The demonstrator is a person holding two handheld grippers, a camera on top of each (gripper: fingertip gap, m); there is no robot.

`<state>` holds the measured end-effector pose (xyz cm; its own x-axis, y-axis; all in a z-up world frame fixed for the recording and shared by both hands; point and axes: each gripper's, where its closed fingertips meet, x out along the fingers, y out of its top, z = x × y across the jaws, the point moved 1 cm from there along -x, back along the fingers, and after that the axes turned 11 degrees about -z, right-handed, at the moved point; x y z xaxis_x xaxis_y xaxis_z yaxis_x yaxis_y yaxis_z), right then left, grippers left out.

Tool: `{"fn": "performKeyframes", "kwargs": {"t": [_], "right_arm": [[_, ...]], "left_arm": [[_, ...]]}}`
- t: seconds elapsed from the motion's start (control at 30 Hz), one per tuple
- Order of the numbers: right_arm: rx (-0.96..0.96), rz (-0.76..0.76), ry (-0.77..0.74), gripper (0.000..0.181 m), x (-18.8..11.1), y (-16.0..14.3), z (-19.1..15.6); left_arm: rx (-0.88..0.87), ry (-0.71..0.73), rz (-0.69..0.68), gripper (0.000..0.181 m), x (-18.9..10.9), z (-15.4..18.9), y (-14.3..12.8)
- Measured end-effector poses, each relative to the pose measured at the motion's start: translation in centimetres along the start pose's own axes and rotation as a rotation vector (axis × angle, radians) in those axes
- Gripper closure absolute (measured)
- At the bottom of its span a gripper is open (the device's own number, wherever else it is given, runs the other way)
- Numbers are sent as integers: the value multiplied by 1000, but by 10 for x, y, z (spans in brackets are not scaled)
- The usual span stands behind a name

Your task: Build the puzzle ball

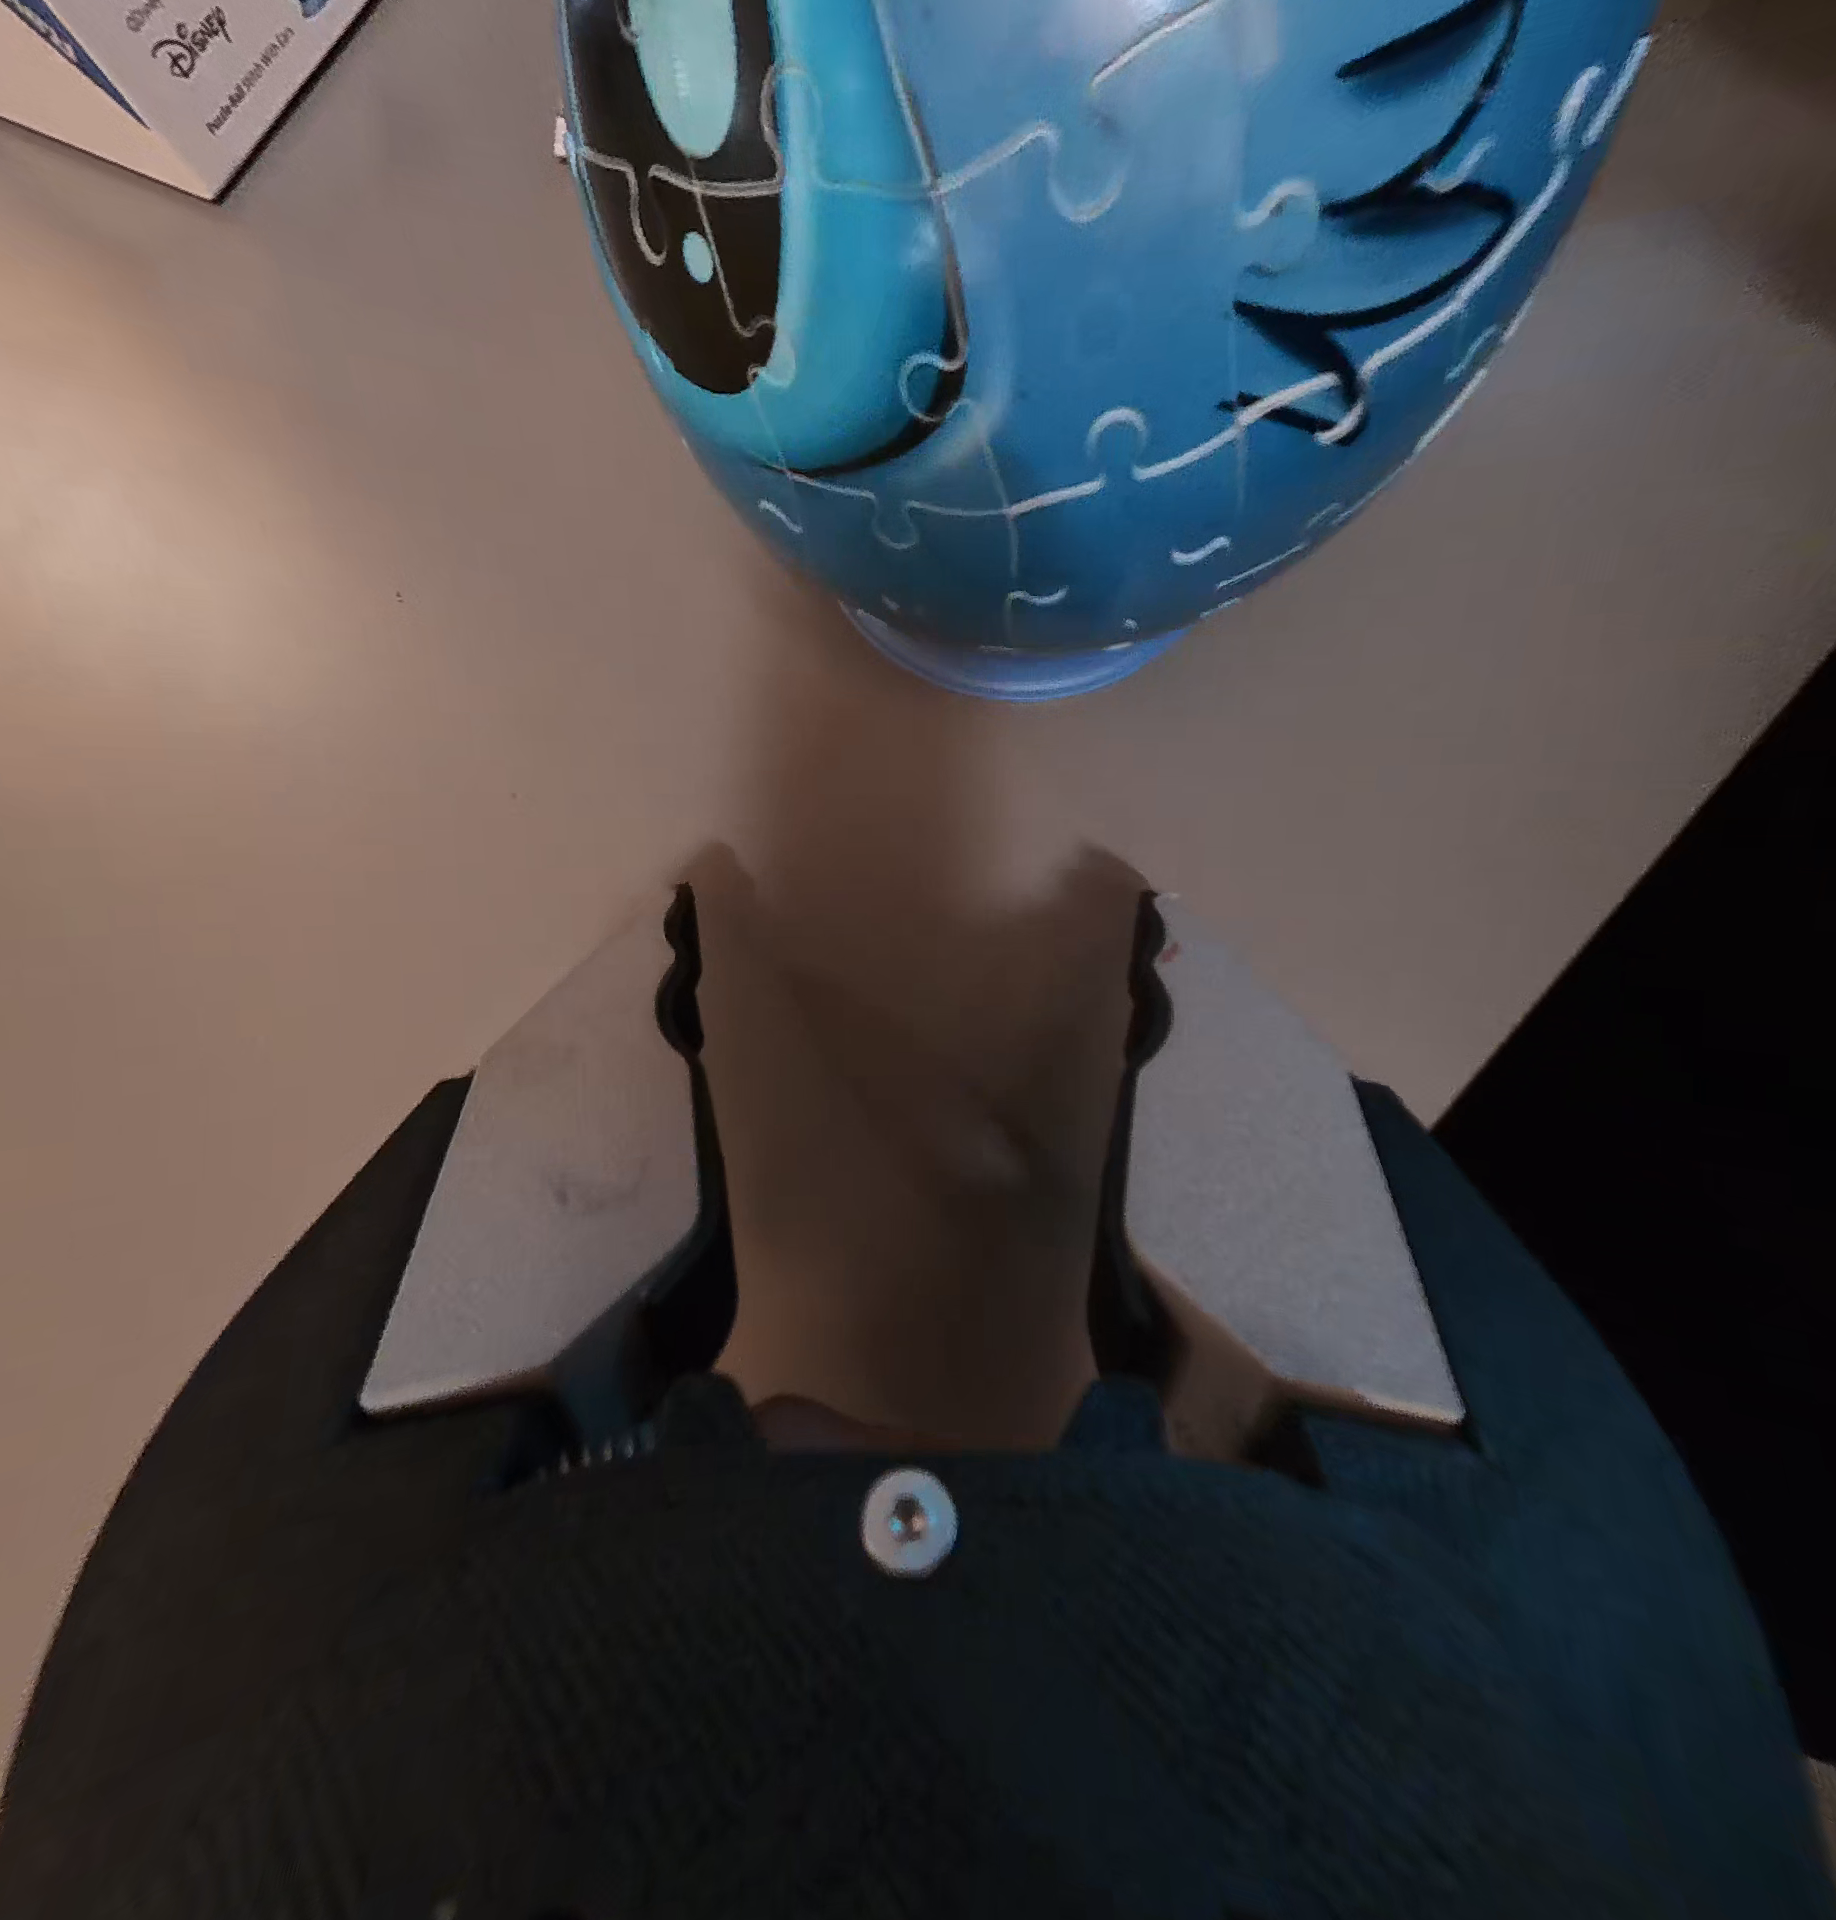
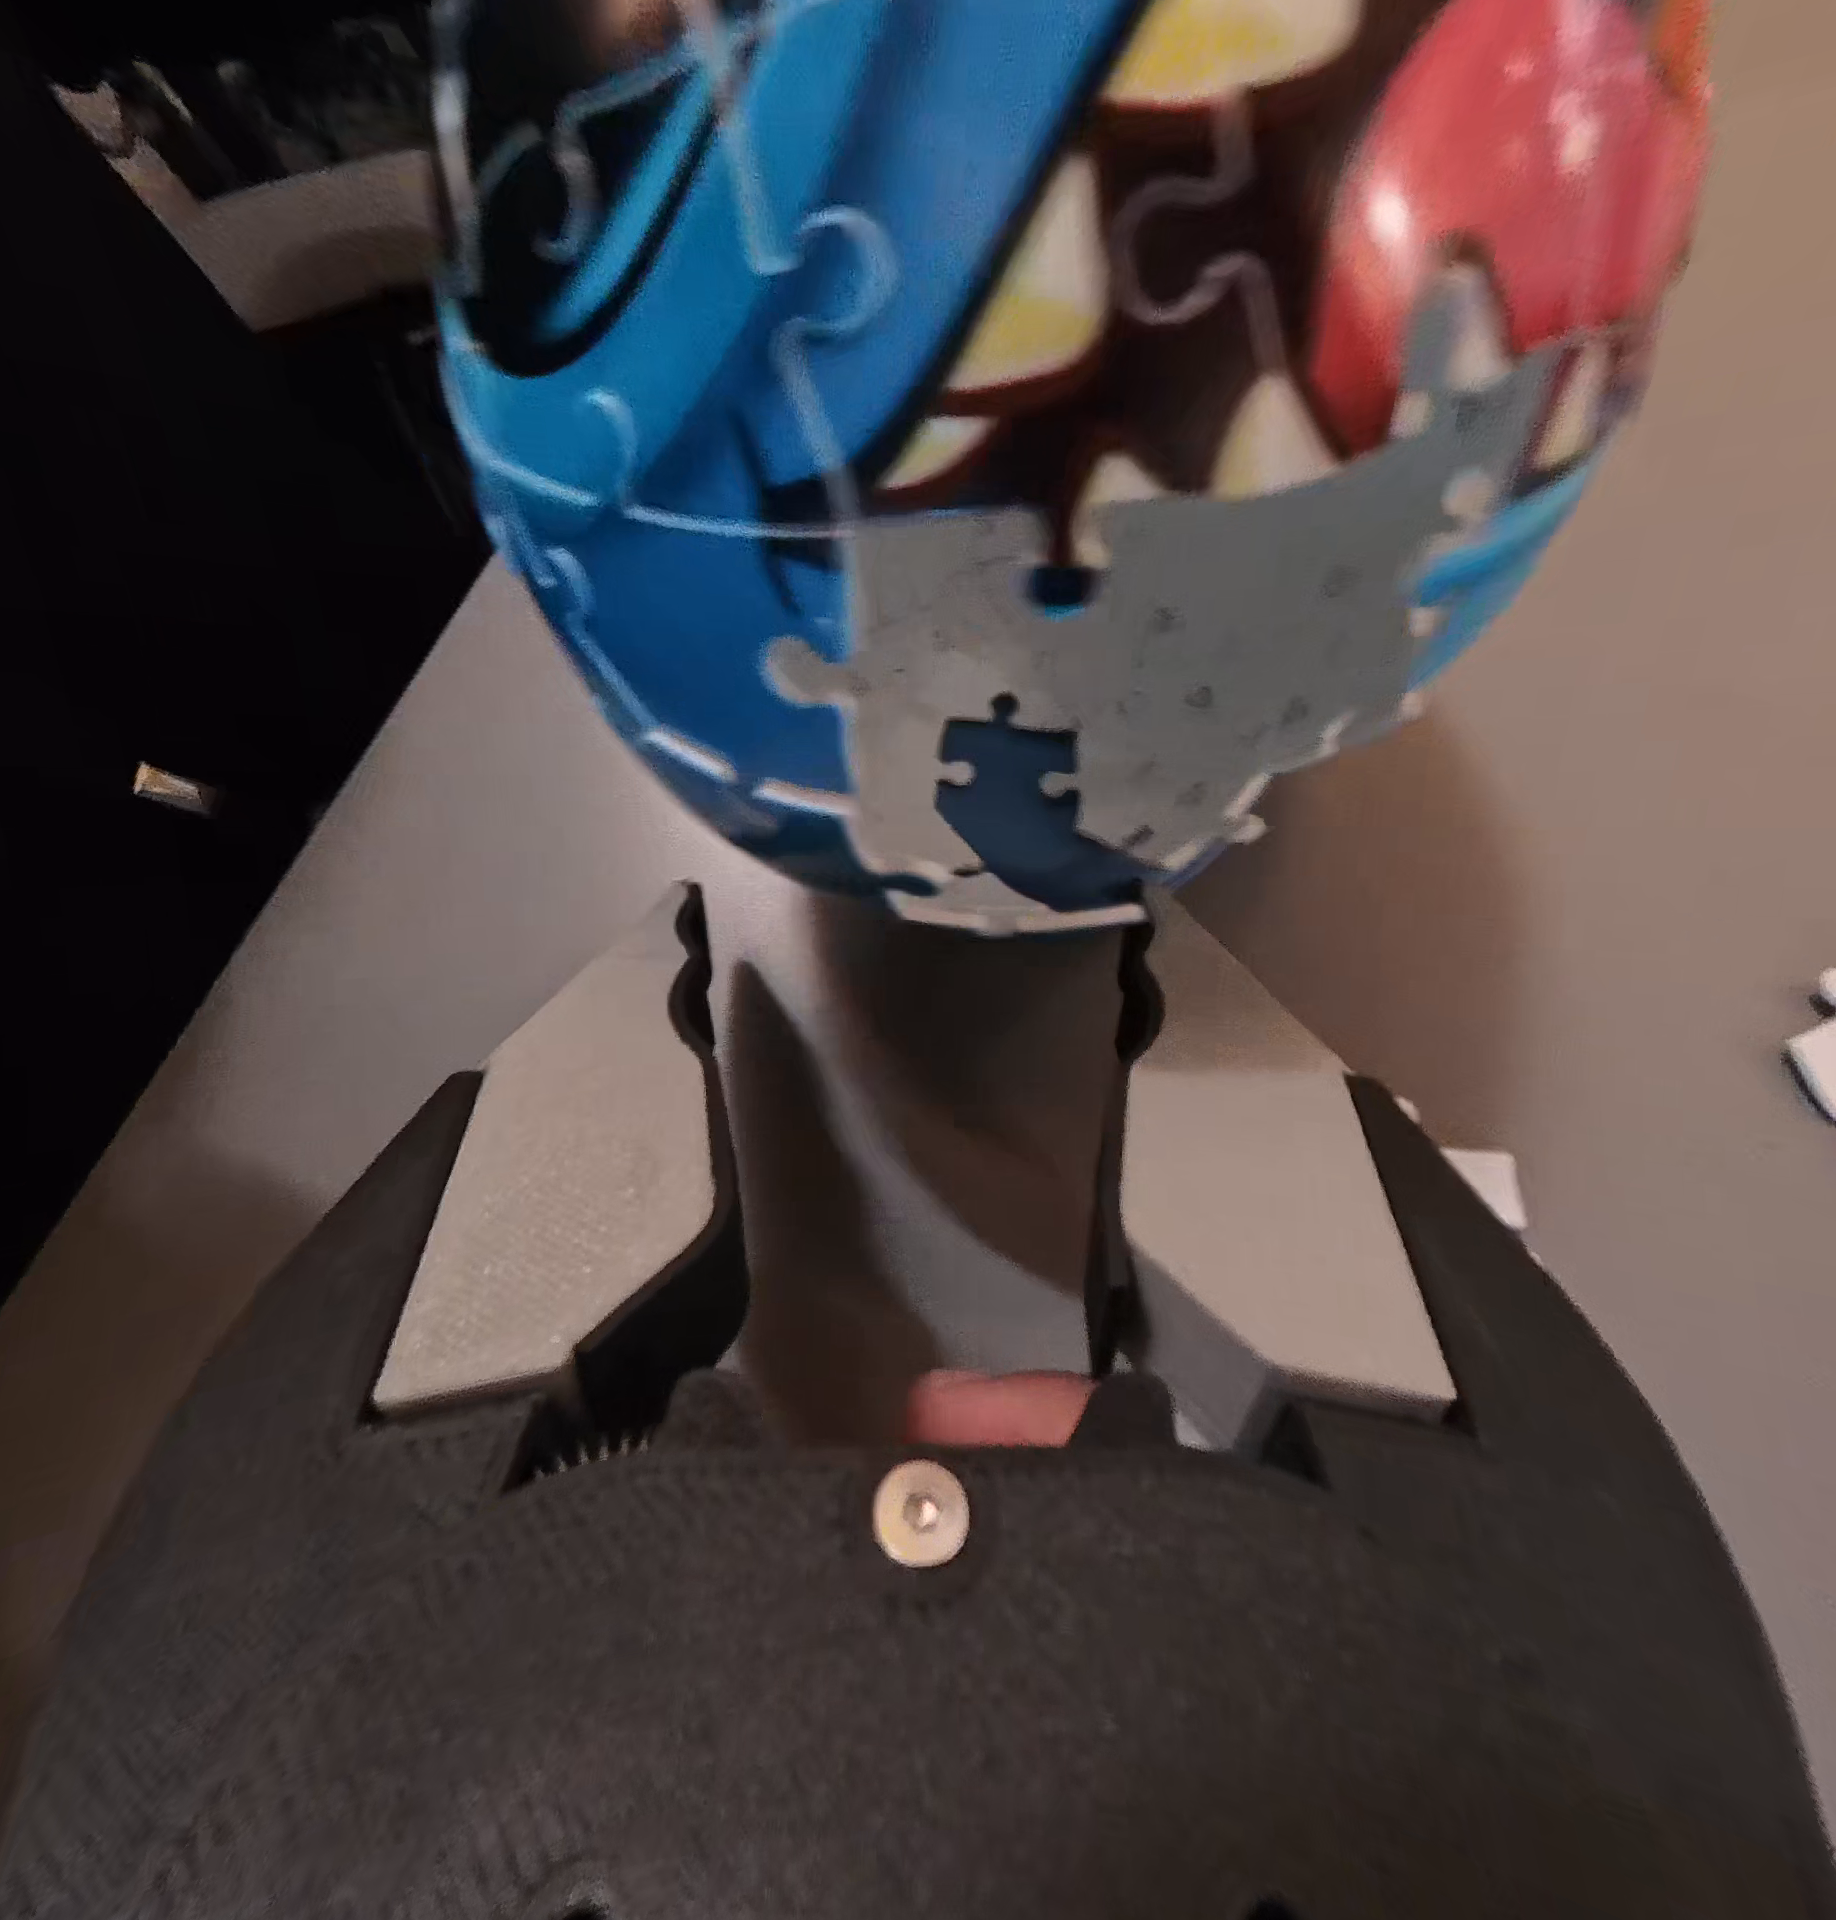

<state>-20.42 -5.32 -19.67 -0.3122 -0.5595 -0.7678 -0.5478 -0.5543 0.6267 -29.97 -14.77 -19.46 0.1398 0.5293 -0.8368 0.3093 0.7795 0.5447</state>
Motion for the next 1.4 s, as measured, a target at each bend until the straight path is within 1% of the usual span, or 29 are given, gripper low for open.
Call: {"fn": "performKeyframes", "kwargs": {"t": [0.03,0.13,0.23,0.33,0.47,0.57,0.67,0.8,0.93,1.1,1.2,1.33,1.4], "right_arm": [[-7,-3,-10,102,2,1,-4],[4,-3,-25,101,6,3,-16],[16,-3,-41,110,10,5,-29],[15,-10,-69,107,15,7,-40],[7,-12,-70,111,23,13,-58],[-3,-19,-99,111,31,19,-63],[8,-23,-82,113,39,27,-71],[0,-40,-174,115,49,35,-67],[23,-39,-239,108,58,48,-59],[14,-36,-253,109,71,64,-62],[-9,-44,-261,105,80,74,-62],[-37,-80,-257,96,92,83,-55],[-53,-78,-248,98,96,89,-54]], "left_arm": [[-4,6,4,100,-2,1,-2],[-26,24,5,102,-6,1,-9],[-46,40,14,102,-11,1,-16],[-62,53,43,103,-18,1,-21],[-74,72,71,103,-25,4,-26],[-82,91,86,105,-27,6,-28],[-98,98,105,105,-29,10,-29],[-106,123,134,106,-36,13,-33],[-146,121,167,108,-39,14,-34],[-131,134,147,108,-36,17,-40],[-141,142,158,108,-39,13,-40],[-160,152,181,108,-42,5,-37],[-167,159,178,108,-41,1,-37]]}}
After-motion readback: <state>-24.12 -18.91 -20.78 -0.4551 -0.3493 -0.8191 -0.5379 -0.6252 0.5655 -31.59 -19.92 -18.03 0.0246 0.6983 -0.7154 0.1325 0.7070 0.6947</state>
